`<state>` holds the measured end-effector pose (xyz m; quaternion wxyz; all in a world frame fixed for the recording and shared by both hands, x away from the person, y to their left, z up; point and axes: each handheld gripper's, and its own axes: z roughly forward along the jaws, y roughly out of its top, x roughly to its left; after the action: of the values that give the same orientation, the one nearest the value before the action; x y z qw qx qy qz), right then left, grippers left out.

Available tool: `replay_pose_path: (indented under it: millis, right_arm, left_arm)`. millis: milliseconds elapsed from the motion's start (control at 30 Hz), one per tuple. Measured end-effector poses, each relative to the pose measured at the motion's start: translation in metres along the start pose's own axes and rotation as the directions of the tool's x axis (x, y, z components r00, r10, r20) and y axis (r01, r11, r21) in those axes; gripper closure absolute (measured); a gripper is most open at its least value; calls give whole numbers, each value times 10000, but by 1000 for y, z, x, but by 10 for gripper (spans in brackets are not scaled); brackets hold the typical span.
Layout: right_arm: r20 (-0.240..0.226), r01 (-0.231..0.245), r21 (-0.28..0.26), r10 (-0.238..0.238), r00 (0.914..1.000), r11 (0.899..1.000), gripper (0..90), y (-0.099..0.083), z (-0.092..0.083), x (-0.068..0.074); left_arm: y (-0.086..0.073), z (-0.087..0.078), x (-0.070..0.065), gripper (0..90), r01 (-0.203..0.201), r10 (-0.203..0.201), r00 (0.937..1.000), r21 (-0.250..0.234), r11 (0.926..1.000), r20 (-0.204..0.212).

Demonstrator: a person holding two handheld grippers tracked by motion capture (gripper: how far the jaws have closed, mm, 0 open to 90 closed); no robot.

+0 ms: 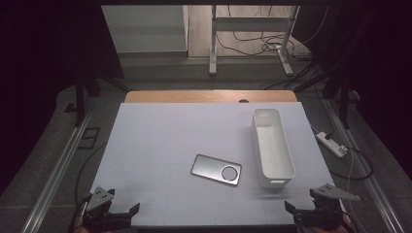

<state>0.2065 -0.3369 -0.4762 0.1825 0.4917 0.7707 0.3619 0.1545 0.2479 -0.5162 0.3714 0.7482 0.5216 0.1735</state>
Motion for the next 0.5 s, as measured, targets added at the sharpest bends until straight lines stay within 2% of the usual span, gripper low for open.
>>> replay_pose_path:
  millis: [300, 500]
  right_arm:
    - [-27, 127, -32, -127, 9999, 9999, 0, 0, 0, 1]
    - [-65, 82, -46, -82, 9999, 10000, 0, 0, 0, 1]
  left_arm:
    - [0, 0, 4, 0, 125, -127, 9989, 50, 9999, 446]
    - [-1, 0, 5, 0, 231, -234, 9984, 55, 9997, 521]
